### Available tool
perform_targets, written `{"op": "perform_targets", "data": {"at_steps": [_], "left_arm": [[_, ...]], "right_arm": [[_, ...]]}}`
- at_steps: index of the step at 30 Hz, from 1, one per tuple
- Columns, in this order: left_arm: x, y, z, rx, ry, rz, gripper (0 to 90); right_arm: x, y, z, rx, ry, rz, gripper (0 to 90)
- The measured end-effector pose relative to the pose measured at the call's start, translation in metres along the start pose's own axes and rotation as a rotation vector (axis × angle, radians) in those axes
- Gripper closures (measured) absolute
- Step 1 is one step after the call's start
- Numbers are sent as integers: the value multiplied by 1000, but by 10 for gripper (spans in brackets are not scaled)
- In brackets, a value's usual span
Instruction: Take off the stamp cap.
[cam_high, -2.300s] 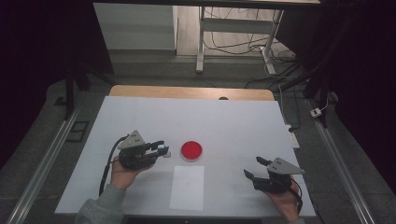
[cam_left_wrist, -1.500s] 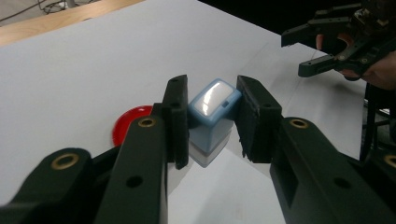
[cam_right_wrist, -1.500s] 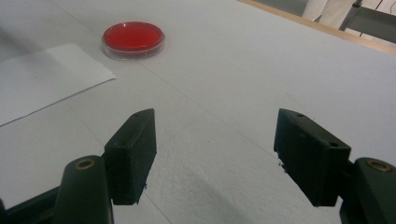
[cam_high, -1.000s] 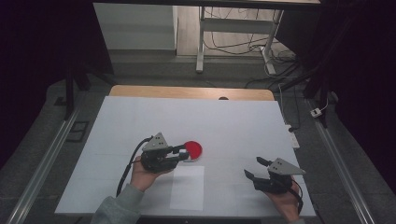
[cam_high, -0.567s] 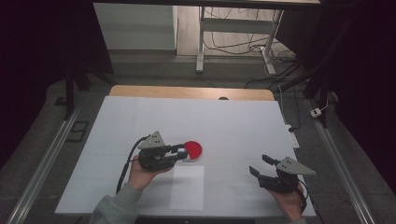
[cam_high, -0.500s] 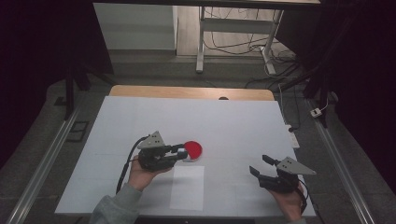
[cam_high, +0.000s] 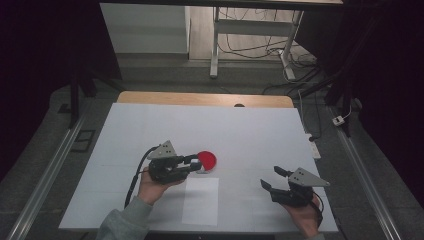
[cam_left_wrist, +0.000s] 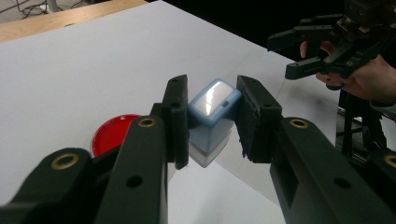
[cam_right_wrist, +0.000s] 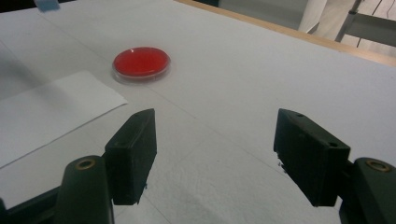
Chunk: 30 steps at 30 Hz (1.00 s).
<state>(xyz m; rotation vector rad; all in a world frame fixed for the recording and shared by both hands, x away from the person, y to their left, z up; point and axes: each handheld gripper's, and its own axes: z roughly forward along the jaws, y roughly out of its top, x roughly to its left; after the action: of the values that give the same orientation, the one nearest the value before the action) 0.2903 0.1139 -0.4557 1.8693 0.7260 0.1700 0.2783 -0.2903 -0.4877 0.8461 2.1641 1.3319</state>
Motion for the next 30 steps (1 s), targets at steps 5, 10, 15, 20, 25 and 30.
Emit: {"op": "perform_targets", "data": {"at_steps": [5,10,15,20,25,30], "left_arm": [[-1,1,-5,-12,6,-7,663],[-5,2,-2,-1,0,12,663],[-8,1,-2,-4,-4,16,663],[-9,1,0,2,1,21,663],[-8,0,1,3,2,19,664],[-7,-1,2,5,-3,15,664]], "right_arm": [[3,2,-1,-17,17,16,302],[9,5,2,-3,28,-10,302],[13,8,4,-14,46,3,304],[19,10,12,1,70,-19,304],[24,13,19,6,97,-16,304],[28,13,26,7,112,-19,305]]}}
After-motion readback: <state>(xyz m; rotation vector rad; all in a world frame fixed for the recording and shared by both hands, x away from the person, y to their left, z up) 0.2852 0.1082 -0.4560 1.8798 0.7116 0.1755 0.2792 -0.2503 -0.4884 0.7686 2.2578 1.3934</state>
